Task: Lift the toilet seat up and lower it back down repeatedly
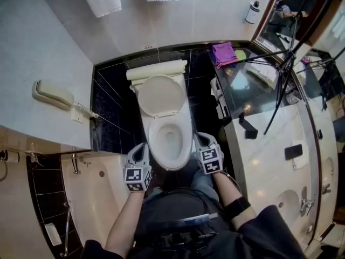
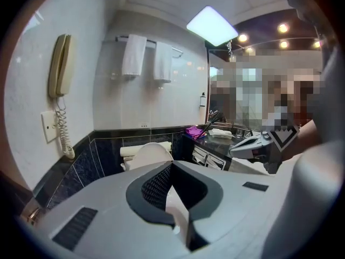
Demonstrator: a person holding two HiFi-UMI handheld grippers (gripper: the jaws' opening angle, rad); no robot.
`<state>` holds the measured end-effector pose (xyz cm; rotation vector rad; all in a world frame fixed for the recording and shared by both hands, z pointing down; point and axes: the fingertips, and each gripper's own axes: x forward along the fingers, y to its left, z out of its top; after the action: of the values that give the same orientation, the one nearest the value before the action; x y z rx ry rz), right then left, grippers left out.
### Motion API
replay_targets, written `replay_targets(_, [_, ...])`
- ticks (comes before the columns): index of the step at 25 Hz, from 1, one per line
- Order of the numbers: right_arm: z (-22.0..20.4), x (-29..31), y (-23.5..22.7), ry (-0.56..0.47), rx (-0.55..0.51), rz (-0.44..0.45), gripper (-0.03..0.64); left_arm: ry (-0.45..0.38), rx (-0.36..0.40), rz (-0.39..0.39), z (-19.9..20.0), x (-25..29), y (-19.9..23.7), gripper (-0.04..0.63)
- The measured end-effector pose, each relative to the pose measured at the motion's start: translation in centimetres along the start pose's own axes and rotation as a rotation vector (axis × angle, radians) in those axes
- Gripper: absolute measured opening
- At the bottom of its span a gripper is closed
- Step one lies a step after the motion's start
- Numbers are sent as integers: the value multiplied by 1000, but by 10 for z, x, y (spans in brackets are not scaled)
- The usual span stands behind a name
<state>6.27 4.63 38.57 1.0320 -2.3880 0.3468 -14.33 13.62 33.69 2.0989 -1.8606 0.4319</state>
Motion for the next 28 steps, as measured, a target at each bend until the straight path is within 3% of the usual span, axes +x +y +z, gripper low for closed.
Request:
replay_targets(10, [4,7,1,11,-6,-6,21,-23,1,13,5,-5,6,-3])
replay_targets(15, [-6,18,-16,42,69,-38,51,-44,26,15,12,1,10,-2])
replay_targets(22, [-64,49,-37,152,166,-15,208,-36,50,10,-3,22,11,-2])
replay_targets(28, [-167,63,-32,298,298,-10,267,42,57,-17,-57,43,2,-2])
